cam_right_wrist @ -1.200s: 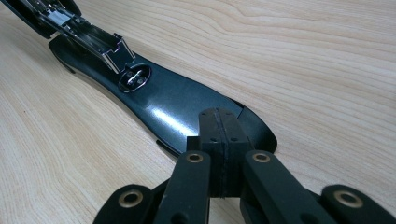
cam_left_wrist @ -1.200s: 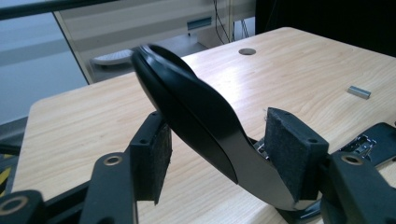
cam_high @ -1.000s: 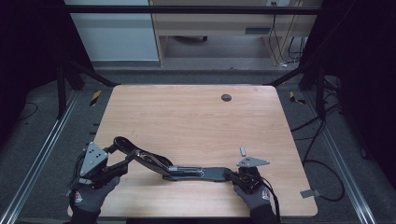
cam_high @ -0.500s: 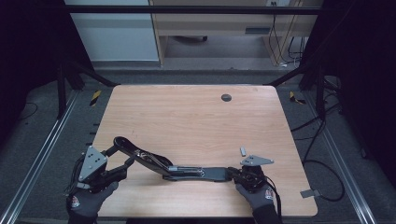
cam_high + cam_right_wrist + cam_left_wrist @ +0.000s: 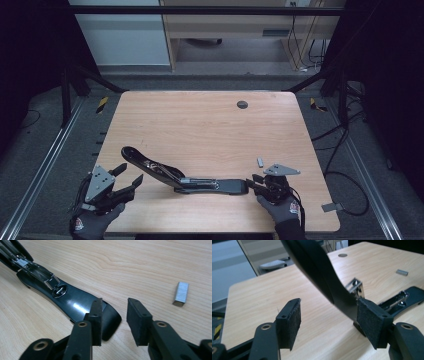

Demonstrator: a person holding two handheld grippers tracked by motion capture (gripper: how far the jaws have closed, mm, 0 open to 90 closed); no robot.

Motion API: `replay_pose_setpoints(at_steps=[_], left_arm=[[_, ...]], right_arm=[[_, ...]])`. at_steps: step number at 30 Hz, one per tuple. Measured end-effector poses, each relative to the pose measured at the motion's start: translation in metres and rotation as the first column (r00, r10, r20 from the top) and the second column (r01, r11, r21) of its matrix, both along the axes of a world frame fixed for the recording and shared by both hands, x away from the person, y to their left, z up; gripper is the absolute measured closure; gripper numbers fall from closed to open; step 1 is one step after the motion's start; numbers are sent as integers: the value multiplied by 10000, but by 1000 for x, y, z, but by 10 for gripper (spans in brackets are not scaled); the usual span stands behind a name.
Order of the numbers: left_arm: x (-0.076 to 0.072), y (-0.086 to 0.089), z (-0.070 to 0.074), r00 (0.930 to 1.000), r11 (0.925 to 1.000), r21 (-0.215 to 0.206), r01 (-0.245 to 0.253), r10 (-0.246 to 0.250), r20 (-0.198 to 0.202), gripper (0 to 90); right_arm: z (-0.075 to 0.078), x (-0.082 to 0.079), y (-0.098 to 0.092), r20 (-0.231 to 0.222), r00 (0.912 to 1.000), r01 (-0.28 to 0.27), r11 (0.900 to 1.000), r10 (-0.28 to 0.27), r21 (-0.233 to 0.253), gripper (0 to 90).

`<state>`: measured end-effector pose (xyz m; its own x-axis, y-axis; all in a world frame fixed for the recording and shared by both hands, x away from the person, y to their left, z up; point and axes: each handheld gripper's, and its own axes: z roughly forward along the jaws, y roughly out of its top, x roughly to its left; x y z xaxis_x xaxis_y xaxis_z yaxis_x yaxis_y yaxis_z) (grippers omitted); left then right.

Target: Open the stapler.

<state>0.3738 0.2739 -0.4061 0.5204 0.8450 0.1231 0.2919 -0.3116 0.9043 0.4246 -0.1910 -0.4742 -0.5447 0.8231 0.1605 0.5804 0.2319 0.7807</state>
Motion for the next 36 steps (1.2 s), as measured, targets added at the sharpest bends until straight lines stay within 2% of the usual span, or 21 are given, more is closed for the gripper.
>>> replay_pose_setpoints(at_steps=[12,17,21,24,32,36], left_arm=[[2,3,-26,9984,9992,283,-296,310,-480,415],[6,5,-37,9963,9983,395,-418,446,-739,432],[8,7,-41,9956,9971,547,-527,567,-748,445],[11,9,-45,9947,9960,704,-551,609,-827,452],[16,15,-51,9943,9940,891,-631,703,-801,461],[18,19,-55,9905,9910,900,-993,1071,-863,470]], right_arm=[[5,4,-8,-80,9990,448,9988,-450,-205,493],[9,6,-14,-95,9978,654,9975,-656,-257,468],[10,9,-19,-74,9958,904,9954,-907,-323,479],[11,12,-22,-22,9938,1106,9924,-1109,-542,480],[14,24,-22,62,9910,1338,9888,-1337,-655,494],[12,30,-20,25,9893,1455,9856,-1458,-863,531]])
